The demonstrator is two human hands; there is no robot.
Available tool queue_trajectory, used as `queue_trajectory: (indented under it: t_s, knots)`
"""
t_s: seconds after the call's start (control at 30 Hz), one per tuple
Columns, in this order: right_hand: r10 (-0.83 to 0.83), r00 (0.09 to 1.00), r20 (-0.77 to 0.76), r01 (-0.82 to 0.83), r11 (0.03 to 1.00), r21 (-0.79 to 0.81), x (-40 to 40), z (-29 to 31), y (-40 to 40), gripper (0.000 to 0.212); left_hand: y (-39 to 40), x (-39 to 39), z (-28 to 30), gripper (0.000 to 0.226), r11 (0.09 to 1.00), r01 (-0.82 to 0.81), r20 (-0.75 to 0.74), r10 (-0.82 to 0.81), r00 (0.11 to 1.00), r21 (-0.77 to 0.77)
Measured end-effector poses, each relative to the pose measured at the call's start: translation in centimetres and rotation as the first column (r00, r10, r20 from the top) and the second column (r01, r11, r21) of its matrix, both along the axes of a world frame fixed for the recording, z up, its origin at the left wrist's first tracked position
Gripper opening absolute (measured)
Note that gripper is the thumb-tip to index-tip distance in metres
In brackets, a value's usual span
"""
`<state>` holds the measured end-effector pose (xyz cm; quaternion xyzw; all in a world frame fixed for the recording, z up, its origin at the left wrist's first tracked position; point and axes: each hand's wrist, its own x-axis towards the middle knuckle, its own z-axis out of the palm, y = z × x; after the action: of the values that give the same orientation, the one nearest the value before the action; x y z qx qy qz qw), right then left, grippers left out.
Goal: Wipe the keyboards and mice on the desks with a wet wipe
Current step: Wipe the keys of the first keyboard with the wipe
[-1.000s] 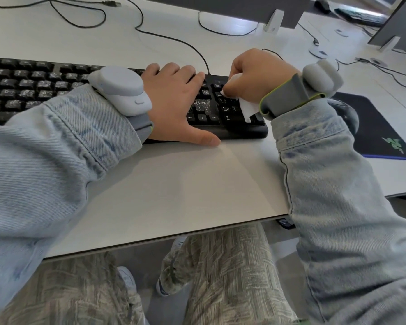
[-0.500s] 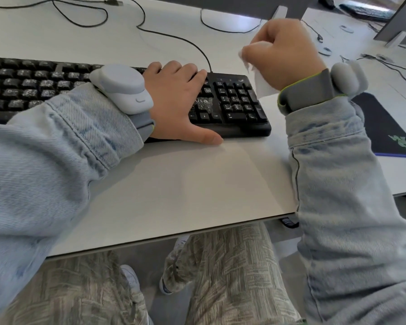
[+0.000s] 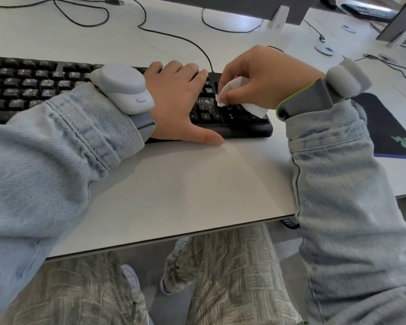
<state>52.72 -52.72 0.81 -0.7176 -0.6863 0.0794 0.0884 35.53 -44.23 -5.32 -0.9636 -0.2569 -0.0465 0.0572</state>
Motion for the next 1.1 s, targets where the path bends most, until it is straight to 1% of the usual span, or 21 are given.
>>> queue_trajectory:
  t_s: [0.07, 0.23, 0.3, 0.4, 0.47, 0.57, 0.63, 0.7, 0.87, 1.0, 1.1]
  knots:
    - [0.007, 1.000, -0.016, -0.007, 1.000, -0.001, 0.1, 0.1, 0.0, 0.006, 0.1, 0.0, 0.0, 0.143, 1.000, -0.001, 0.000, 0.001, 1.000, -0.003]
    - [-0.001, 1.000, -0.009, 0.002, 0.992, 0.126, -0.3, -0.6, 0.4, 0.012, 0.2, 0.0, -0.1, 0.140, 1.000, 0.008, 0.009, -0.008, 1.000, 0.002]
    - [0.009, 1.000, 0.012, -0.010, 0.994, 0.110, -0.4, -0.6, 0.4, 0.011, 0.2, 0.1, -0.2, 0.141, 1.000, 0.008, 0.010, -0.008, 1.000, 0.005]
    - [0.033, 0.999, 0.007, -0.033, 0.999, 0.038, -0.1, -0.3, 0.1, 0.010, 0.2, 0.1, -0.1, 0.142, 1.000, 0.010, 0.014, -0.010, 1.000, 0.007]
    - [0.034, 0.999, -0.004, -0.034, 0.999, 0.017, 0.0, -0.2, 0.0, 0.010, 0.2, 0.1, -0.1, 0.142, 1.000, 0.009, 0.008, -0.009, 1.000, 0.008]
    - [0.025, 1.000, -0.017, -0.023, 0.994, 0.110, -0.1, -0.4, 0.3, 0.011, 0.3, 0.1, -0.2, 0.142, 1.000, 0.010, 0.006, -0.010, 1.000, 0.010]
    - [0.012, 1.000, 0.011, -0.013, 0.992, 0.127, -0.1, -0.6, 0.4, 0.011, 0.2, 0.1, -0.2, 0.142, 1.000, 0.009, 0.005, -0.009, 1.000, 0.009]
    - [0.018, 0.999, 0.032, -0.020, 0.996, 0.084, -0.3, -0.7, 0.4, 0.010, 0.2, 0.0, -0.1, 0.143, 1.000, 0.004, 0.000, -0.004, 1.000, 0.001]
    - [0.047, 0.999, 0.015, -0.047, 0.999, 0.006, -0.4, -0.3, -0.4, 0.009, 0.2, 0.0, 0.1, 0.142, 1.000, 0.012, 0.002, -0.012, 1.000, -0.003]
    - [0.043, 0.999, -0.006, -0.042, 0.994, 0.097, -0.5, -1.0, -0.4, 0.009, 0.1, -0.1, 0.1, 0.140, 1.000, 0.015, 0.006, -0.015, 1.000, 0.004]
    - [0.022, 1.000, 0.003, -0.023, 0.993, 0.118, -0.5, -1.2, -0.3, 0.008, 0.0, -0.1, 0.0, 0.139, 1.000, 0.011, 0.011, -0.011, 1.000, 0.007]
